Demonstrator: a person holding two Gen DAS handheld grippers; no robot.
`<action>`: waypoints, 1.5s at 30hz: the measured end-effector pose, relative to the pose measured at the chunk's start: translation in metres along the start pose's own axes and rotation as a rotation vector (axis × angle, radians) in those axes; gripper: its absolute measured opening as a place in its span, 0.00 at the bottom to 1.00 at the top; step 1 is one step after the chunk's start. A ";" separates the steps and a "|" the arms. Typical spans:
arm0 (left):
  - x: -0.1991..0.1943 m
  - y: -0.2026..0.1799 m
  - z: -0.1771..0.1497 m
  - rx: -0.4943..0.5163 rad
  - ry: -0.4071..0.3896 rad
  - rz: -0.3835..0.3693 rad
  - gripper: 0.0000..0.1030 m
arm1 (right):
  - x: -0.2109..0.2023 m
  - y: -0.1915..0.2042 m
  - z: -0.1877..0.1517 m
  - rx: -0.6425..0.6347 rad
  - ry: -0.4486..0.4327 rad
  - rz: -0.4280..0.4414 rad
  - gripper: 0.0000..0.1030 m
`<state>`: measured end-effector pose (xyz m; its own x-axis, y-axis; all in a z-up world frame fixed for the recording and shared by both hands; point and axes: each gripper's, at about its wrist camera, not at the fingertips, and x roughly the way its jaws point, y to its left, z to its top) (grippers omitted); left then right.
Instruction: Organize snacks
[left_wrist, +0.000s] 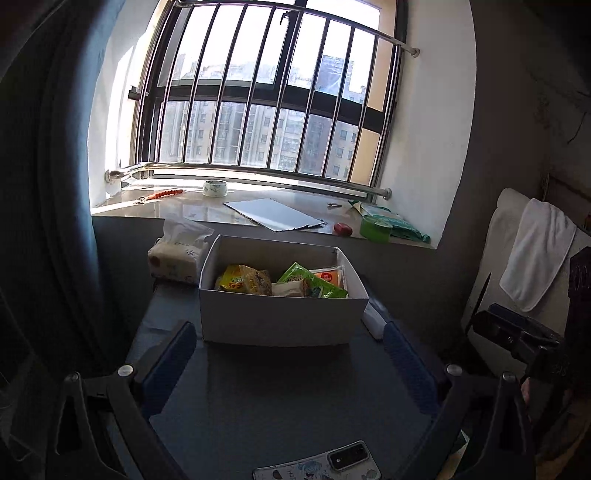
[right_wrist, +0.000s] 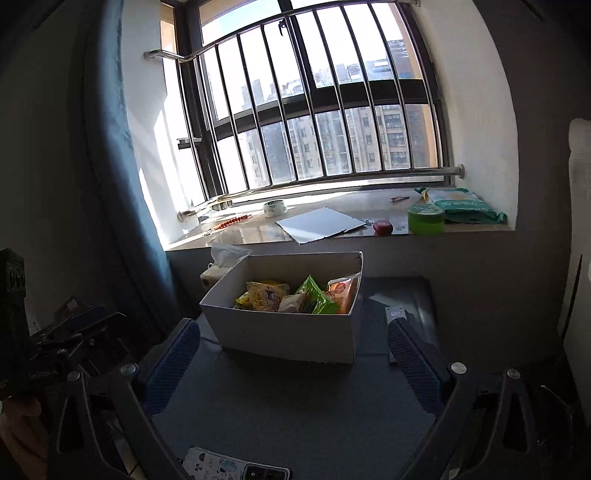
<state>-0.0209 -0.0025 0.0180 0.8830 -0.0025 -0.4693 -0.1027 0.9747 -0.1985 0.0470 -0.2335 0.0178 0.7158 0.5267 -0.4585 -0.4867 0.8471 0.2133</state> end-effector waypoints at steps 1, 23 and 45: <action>-0.002 0.000 -0.002 -0.006 0.001 -0.009 1.00 | -0.003 -0.001 -0.007 0.008 0.015 0.000 1.00; 0.006 -0.021 -0.007 0.070 0.041 0.017 1.00 | -0.020 -0.002 -0.018 -0.003 0.028 -0.024 1.00; 0.007 -0.021 -0.007 0.076 0.055 0.020 1.00 | -0.018 0.000 -0.018 -0.011 0.040 -0.012 1.00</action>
<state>-0.0162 -0.0243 0.0129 0.8544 0.0072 -0.5195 -0.0836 0.9888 -0.1239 0.0254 -0.2444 0.0101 0.7011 0.5133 -0.4950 -0.4840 0.8523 0.1984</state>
